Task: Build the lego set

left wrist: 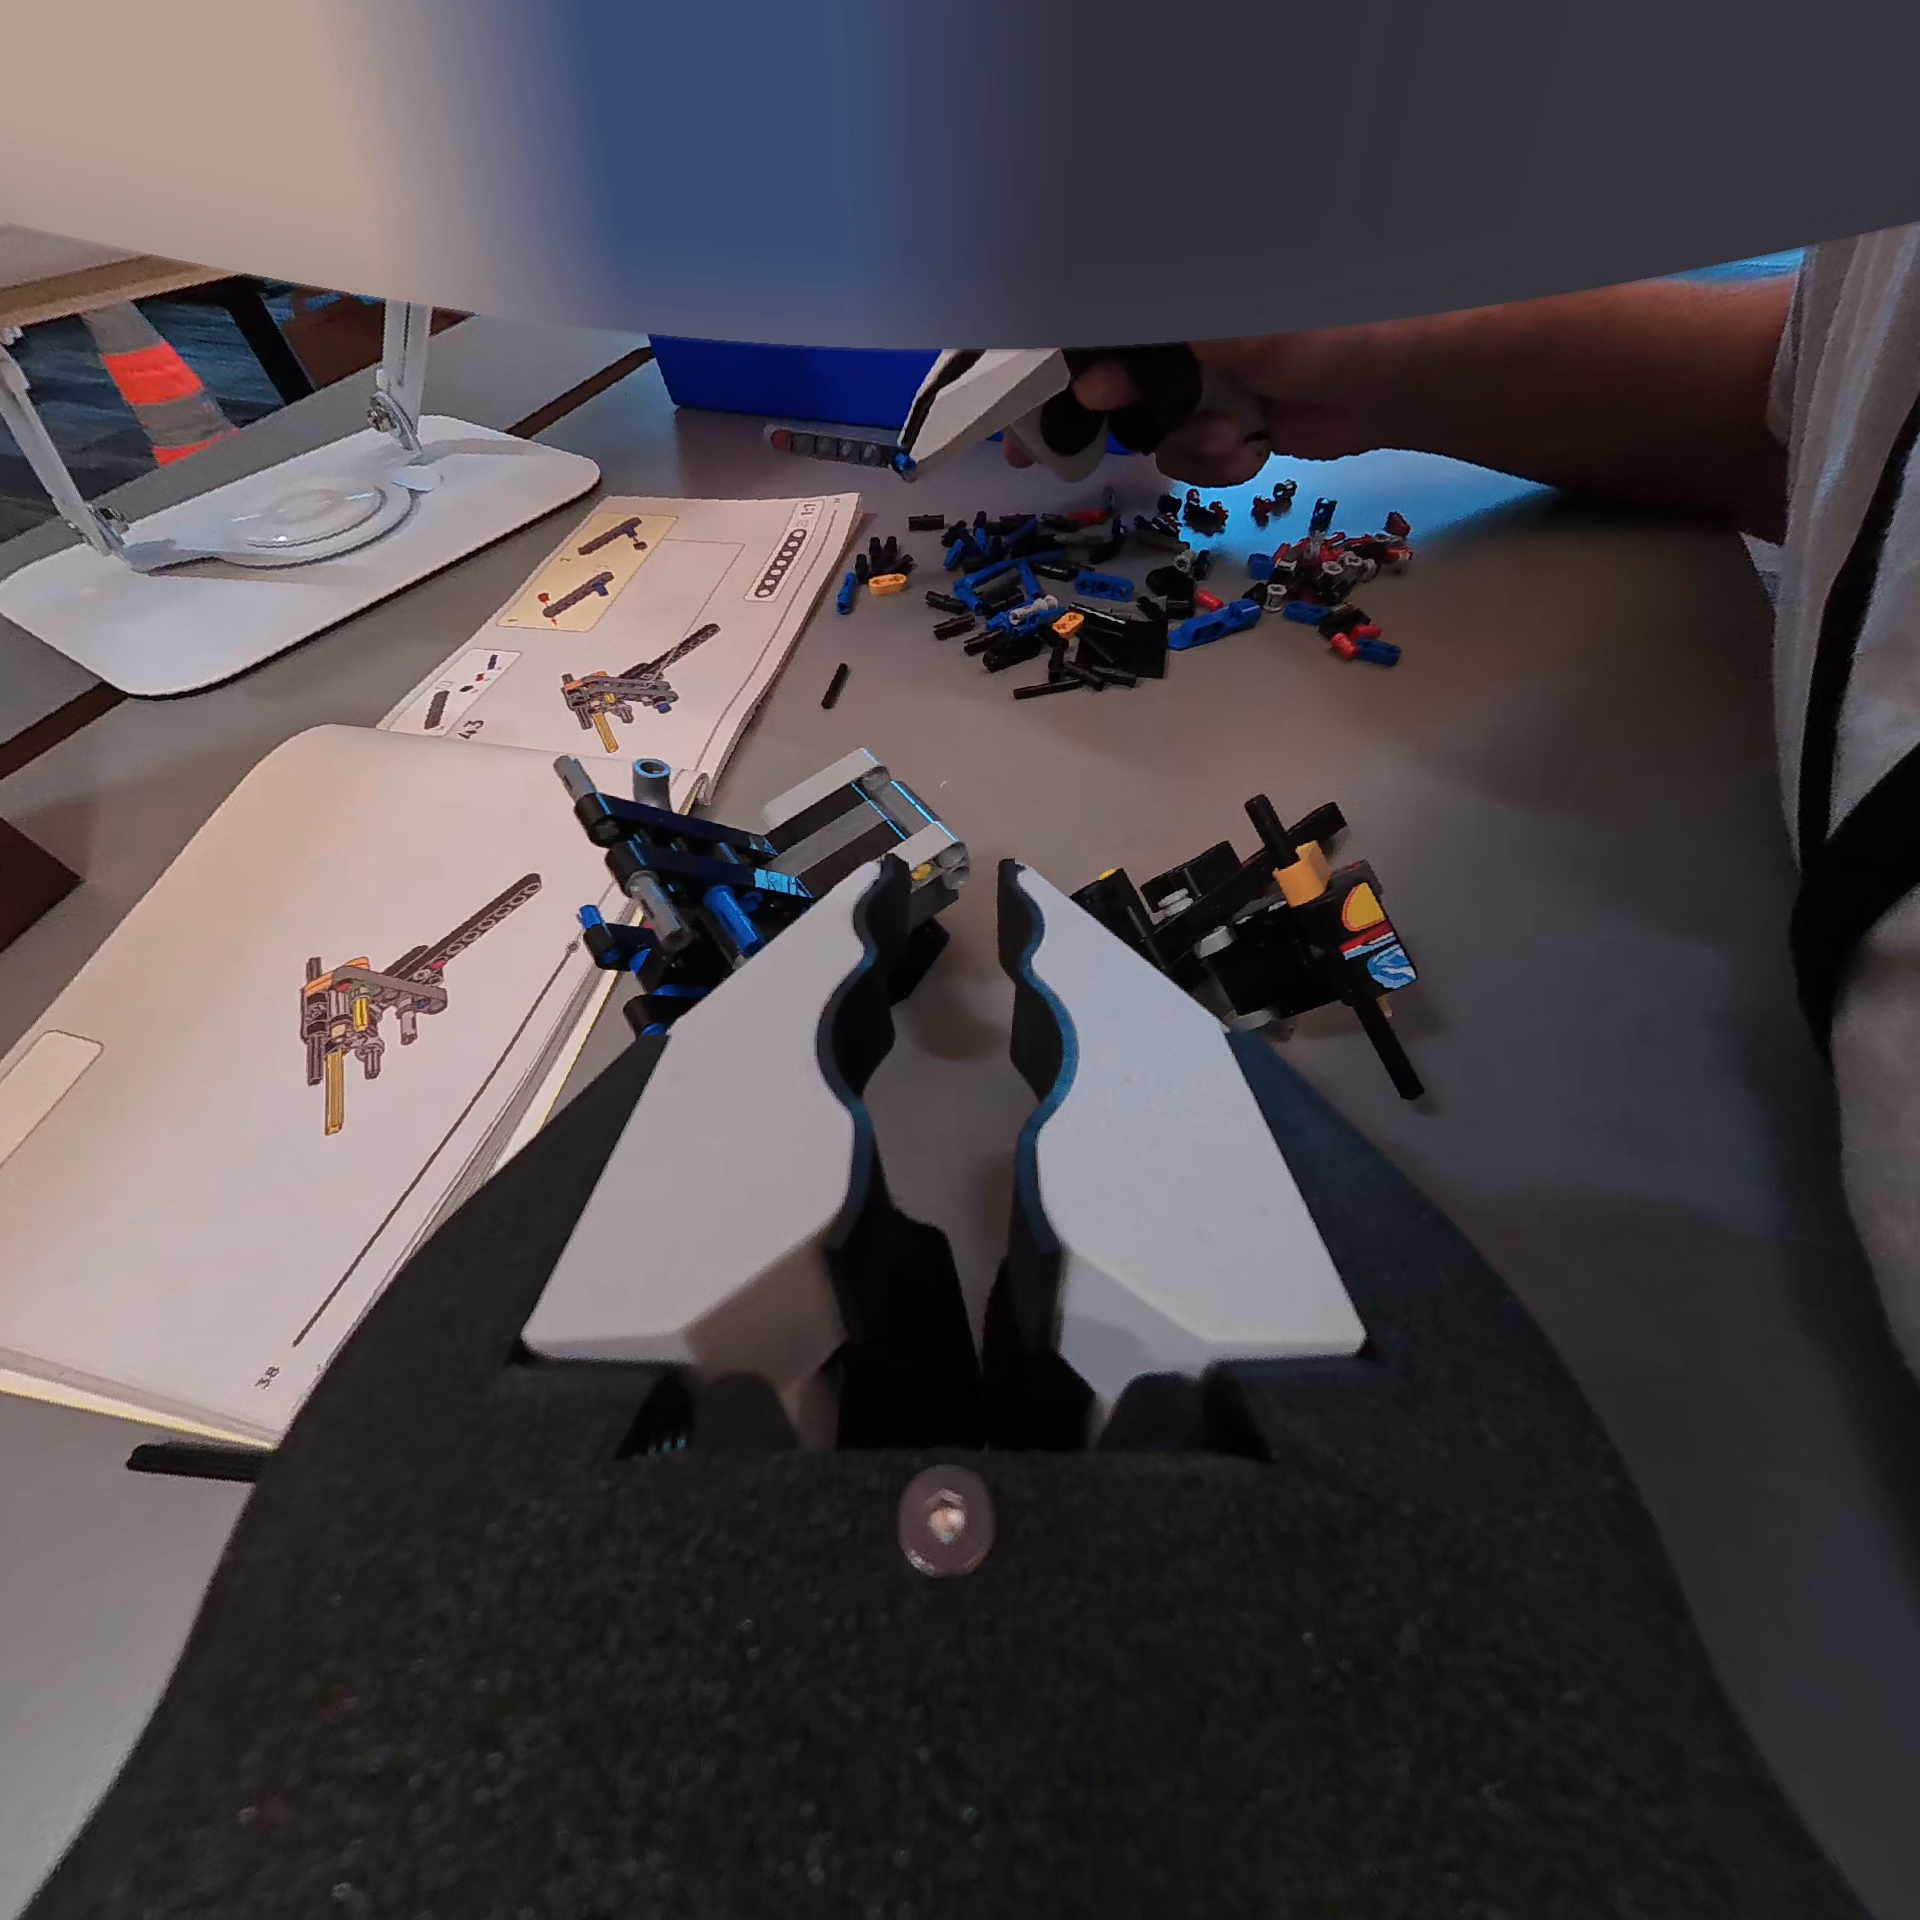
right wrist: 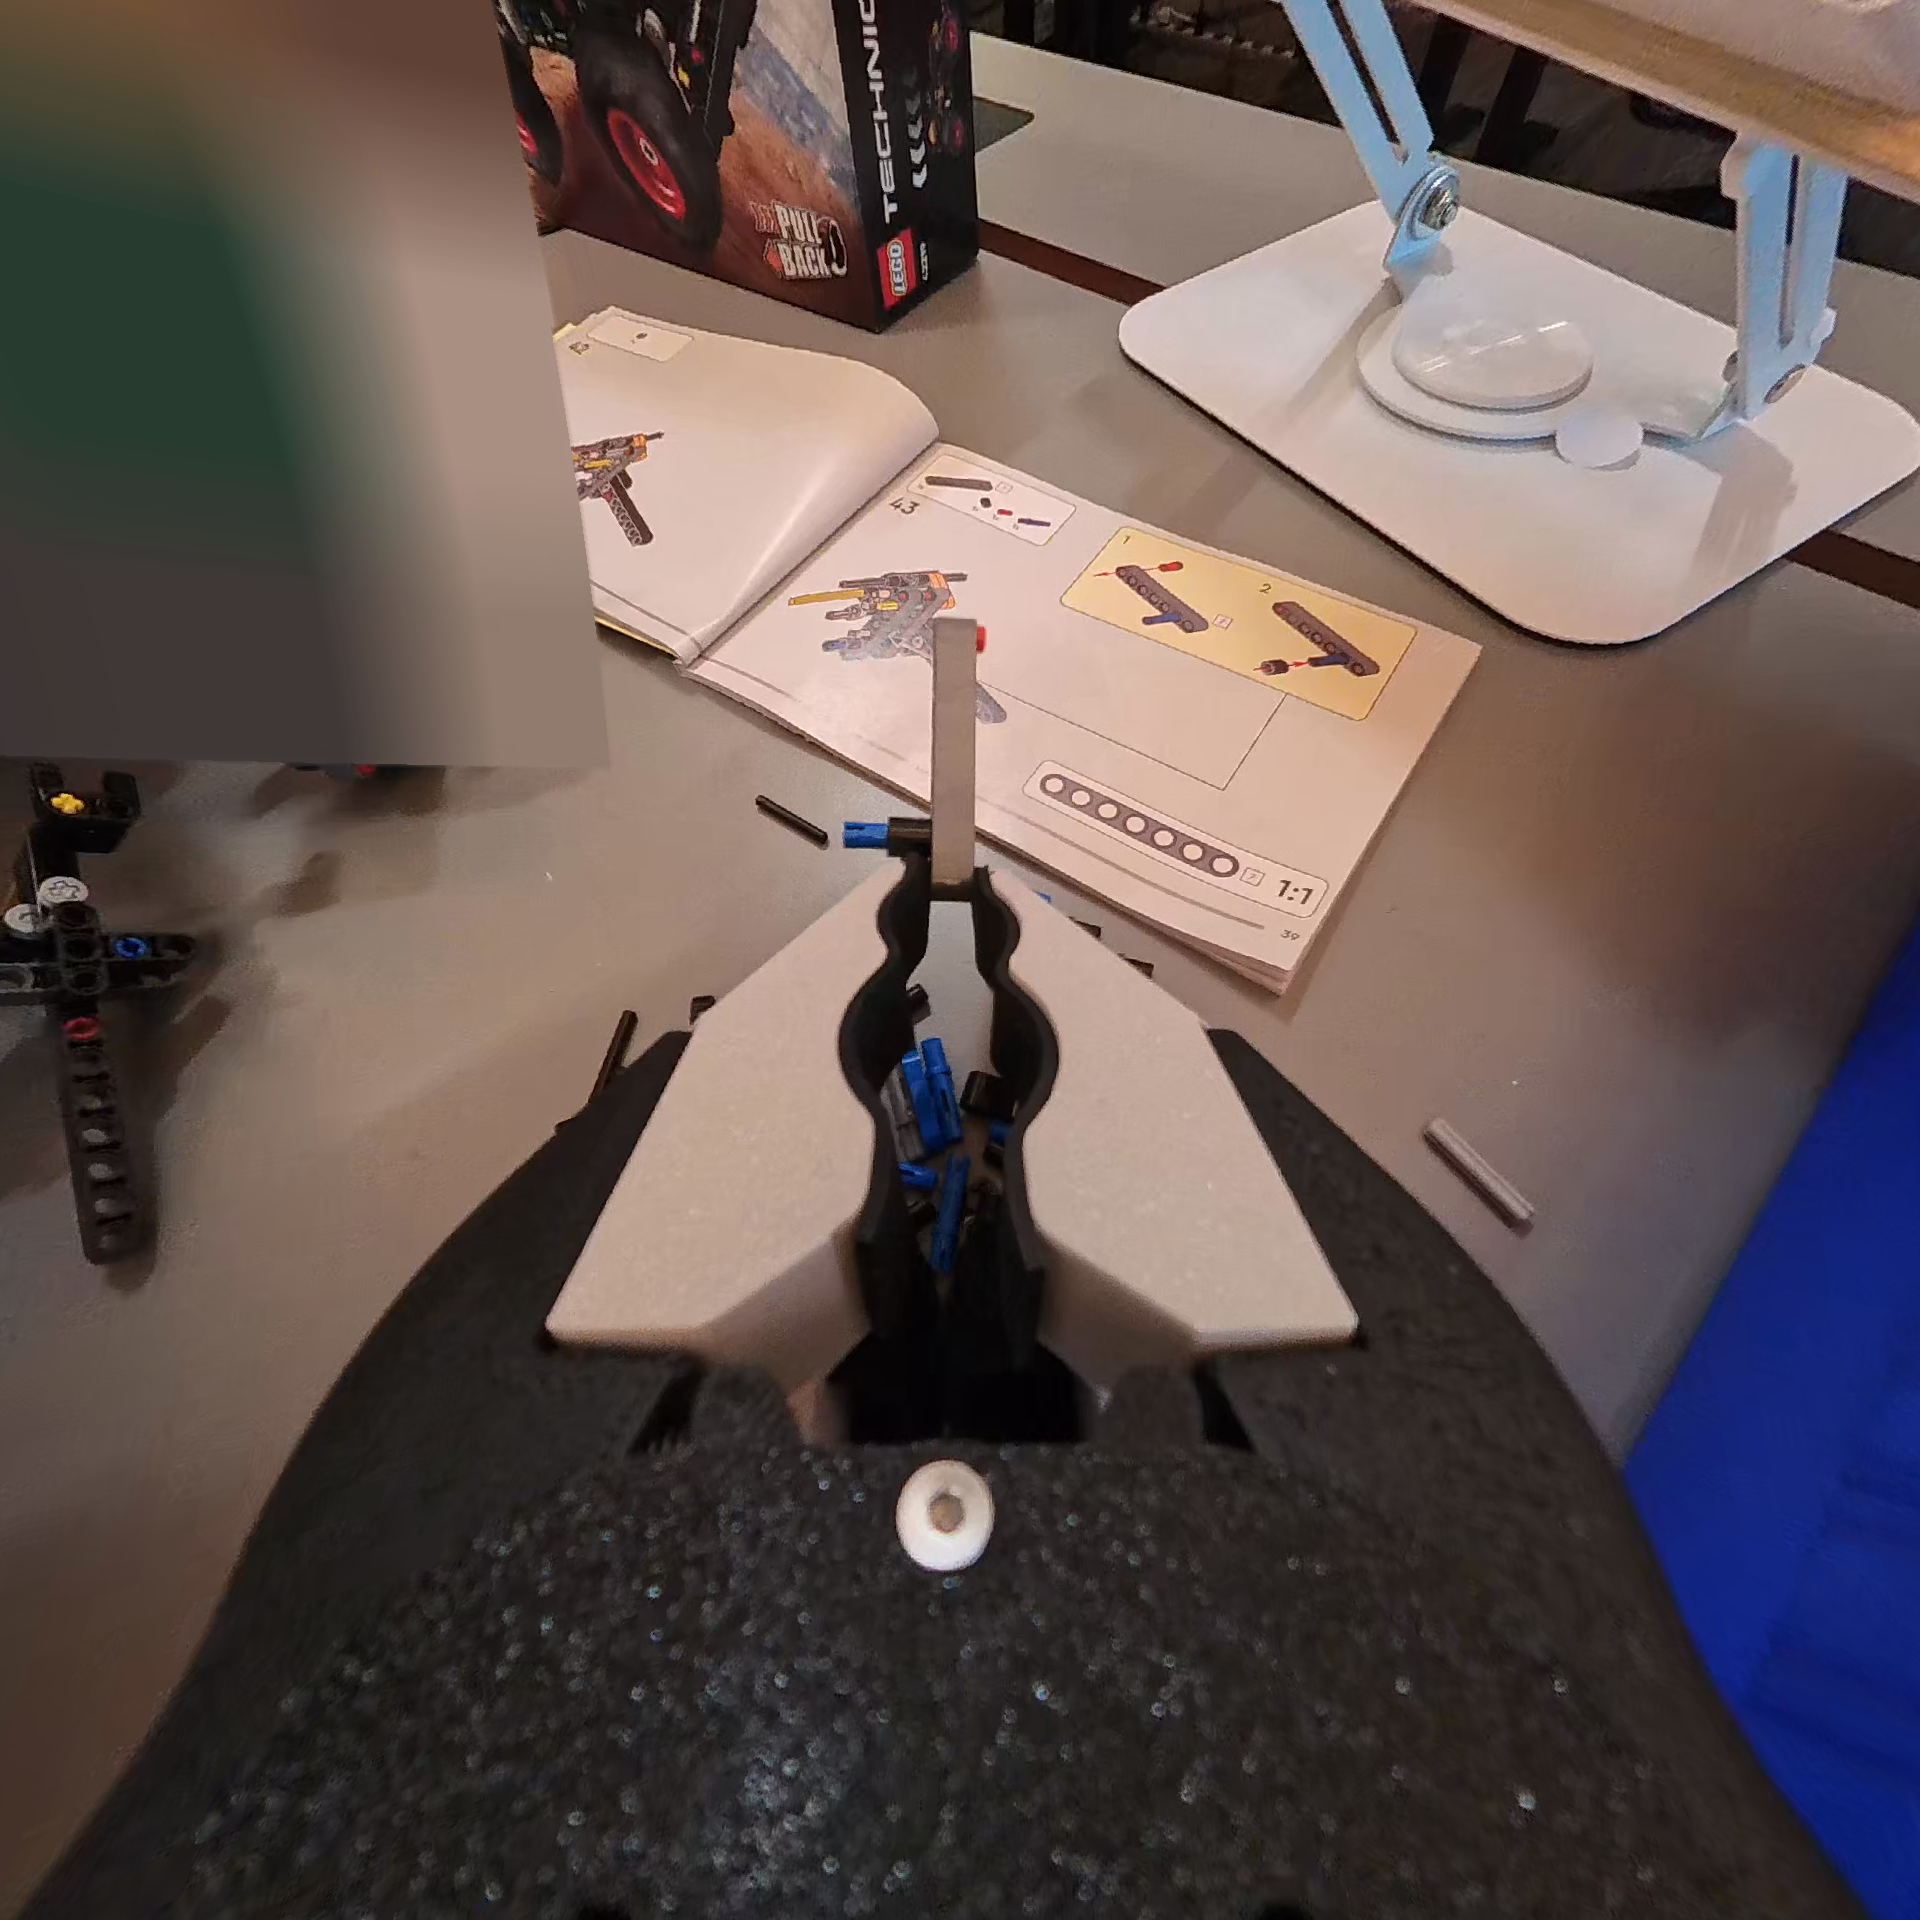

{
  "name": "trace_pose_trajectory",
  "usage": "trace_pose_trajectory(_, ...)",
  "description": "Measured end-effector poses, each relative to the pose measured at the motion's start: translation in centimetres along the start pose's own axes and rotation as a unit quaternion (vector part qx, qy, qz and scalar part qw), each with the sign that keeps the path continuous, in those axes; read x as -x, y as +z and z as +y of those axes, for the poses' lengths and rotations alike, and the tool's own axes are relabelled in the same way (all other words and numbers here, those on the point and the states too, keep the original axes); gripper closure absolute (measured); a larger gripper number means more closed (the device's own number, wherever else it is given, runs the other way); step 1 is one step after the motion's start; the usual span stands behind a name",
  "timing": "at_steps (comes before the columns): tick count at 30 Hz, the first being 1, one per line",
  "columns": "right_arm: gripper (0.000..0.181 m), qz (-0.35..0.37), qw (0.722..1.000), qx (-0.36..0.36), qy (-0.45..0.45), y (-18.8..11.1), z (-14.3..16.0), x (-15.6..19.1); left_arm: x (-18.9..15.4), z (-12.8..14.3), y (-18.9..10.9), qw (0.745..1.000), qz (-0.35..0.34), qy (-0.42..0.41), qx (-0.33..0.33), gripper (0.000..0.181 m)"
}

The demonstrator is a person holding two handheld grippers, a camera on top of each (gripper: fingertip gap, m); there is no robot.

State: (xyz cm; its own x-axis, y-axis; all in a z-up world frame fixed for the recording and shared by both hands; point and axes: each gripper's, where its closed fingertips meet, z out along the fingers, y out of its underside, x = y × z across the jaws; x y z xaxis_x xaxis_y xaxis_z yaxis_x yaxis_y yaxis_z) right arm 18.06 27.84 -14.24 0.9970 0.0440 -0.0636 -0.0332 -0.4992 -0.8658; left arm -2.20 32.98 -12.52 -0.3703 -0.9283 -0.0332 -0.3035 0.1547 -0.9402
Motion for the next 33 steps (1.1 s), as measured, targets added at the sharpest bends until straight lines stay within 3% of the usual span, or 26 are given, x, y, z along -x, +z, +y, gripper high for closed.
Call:
trace_pose_trajectory(13,0.174,0.007,1.0,-0.011,-0.01,-0.4,-0.8,0.2,-0.3,0.2,0.2,1.0,0.001,0.014,0.009,0.166)
trace_pose_trajectory(24,0.174,0.015,0.993,-0.084,-0.078,-2.7,-4.6,3.6,-1.0,0.3,0.3,0.997,-0.021,0.075,0.015,0.176)
trace_pose_trajectory(28,0.174,0.011,0.985,-0.133,-0.11,-3.8,-6.6,6.3,-0.4,-1.6,-0.2,0.993,-0.078,0.087,0.024,0.175)
trace_pose_trajectory(33,0.174,-0.018,0.973,-0.206,-0.099,-6.0,-9.3,11.9,-2.8,-7.5,-2.2,0.992,-0.124,-0.01,-0.027,0.171)
